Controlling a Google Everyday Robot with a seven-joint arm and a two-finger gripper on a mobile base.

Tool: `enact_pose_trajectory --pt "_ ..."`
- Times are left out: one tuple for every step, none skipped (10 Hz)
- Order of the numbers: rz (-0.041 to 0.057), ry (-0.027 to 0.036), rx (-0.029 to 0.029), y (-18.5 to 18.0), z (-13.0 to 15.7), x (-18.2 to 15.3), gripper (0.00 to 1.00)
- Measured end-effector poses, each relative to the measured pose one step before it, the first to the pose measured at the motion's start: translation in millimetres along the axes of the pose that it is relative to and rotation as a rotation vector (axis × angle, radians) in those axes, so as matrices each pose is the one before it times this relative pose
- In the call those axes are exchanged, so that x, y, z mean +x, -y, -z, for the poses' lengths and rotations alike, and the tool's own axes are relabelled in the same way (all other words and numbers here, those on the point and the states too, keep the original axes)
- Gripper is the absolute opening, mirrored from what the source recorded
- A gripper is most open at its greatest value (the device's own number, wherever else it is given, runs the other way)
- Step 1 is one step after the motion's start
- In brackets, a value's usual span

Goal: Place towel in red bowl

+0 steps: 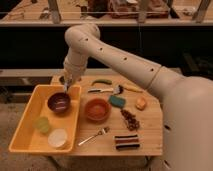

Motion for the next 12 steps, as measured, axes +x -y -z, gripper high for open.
enact_pose_trajectory --pt "-0.0394 0.01319 -0.01766 -23.52 -11.58 -6.99 0.0" --pt "-0.03668 0.01412 -0.01835 -23.67 -16.35 -3.81 0.0" --pt "-0.02951 0.0124 -0.01327 -18.22 -15.09 -1.68 0.0" --pt "-0.0475 0.01718 -0.0154 -26.71 -23.45 -1.26 0.0" --pt "-0.04598 0.01266 -0.00875 -21.89 -18.51 1.57 0.0" --pt "-0.04966 0.00876 -0.00335 -19.75 -16.11 3.32 0.0" --pt "-0.06179 0.00491 0.00438 -21.36 -12.44 7.53 0.0" --pt "-0.04667 -0.00245 0.02109 -22.55 -9.56 14.41 0.0" --pt "-0.00459 -0.00373 0.01723 -6.38 -4.44 8.99 0.0" --pt "-0.00131 -0.00535 0.02002 0.04 -1.73 6.7 0.0" --pt "-0.00277 -0.00863 0.02582 4.22 1.64 4.87 0.0" --pt "-0.00204 -0.00893 0.02194 8.56 3.74 0.84 0.0"
